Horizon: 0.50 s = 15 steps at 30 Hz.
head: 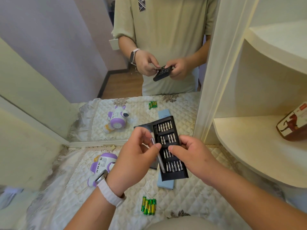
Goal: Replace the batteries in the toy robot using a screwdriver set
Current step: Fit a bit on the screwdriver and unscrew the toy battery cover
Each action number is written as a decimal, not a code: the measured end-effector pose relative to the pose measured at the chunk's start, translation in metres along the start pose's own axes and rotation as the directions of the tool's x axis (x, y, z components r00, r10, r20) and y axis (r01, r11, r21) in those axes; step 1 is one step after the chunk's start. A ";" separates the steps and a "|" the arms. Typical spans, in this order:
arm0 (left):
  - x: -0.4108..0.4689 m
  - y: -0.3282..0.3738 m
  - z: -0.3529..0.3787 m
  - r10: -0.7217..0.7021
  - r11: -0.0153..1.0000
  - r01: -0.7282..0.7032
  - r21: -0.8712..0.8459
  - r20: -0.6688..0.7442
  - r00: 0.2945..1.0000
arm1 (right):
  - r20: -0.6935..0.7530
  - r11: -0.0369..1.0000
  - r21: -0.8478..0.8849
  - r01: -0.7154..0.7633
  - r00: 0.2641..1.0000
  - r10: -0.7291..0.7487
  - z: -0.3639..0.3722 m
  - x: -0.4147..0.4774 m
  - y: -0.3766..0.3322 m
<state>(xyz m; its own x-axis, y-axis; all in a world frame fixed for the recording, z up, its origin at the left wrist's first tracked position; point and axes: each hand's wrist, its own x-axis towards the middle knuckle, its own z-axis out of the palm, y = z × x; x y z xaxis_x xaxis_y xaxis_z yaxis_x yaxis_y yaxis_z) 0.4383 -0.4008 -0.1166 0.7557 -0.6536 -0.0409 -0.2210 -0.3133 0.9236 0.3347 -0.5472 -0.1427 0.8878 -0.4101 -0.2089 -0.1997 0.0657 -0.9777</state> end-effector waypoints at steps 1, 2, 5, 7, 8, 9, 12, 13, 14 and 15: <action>-0.002 -0.002 0.001 -0.015 0.997 0.013 -0.071 -0.021 1.000 | -0.008 1.000 -0.005 0.002 1.000 -0.002 0.001 0.000 0.001; -0.006 -0.004 0.003 -0.032 0.988 0.026 -0.150 -0.040 0.999 | -0.017 1.000 -0.012 0.006 1.000 -0.006 0.003 0.000 0.001; -0.021 -0.008 0.009 -0.133 0.932 0.092 -0.350 -0.095 0.987 | -0.059 1.000 -0.003 0.011 0.998 -0.011 0.009 0.000 0.007; -0.033 -0.012 0.011 -0.208 0.913 0.155 -0.377 -0.106 0.972 | -0.059 1.000 -0.007 0.005 0.998 -0.006 0.015 -0.001 0.016; -0.040 -0.016 0.010 -0.229 0.916 0.177 -0.360 -0.108 0.967 | -0.046 1.000 0.000 0.000 0.999 0.000 0.019 -0.002 0.021; -0.045 -0.019 0.009 -0.245 0.916 0.192 -0.353 -0.112 0.963 | -0.034 1.000 0.009 -0.012 0.999 0.012 0.023 -0.002 0.027; -0.057 -0.032 0.001 -0.318 0.886 0.226 -0.404 -0.178 0.931 | -0.016 0.997 0.003 -0.074 0.997 0.075 0.037 -0.004 0.046; -0.059 -0.036 -0.003 -0.348 0.873 0.237 -0.427 -0.203 0.915 | -0.007 0.994 -0.006 -0.108 0.994 0.108 0.042 -0.003 0.055; -0.061 -0.040 -0.007 -0.371 0.863 0.249 -0.439 -0.218 0.903 | 0.004 0.990 -0.014 -0.143 0.990 0.143 0.046 -0.002 0.064; -0.063 -0.045 -0.012 -0.388 0.860 0.263 -0.438 -0.226 0.893 | 0.011 0.984 -0.015 -0.178 0.984 0.179 0.051 -0.001 0.073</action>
<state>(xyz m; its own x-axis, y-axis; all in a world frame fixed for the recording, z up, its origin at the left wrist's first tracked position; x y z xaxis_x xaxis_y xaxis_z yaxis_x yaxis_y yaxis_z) 0.4080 -0.3377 -0.1512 0.9003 -0.3065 -0.3091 0.2787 -0.1395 0.9502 0.3403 -0.4958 -0.2151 0.8426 -0.3814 -0.3803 -0.3611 0.1240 -0.9243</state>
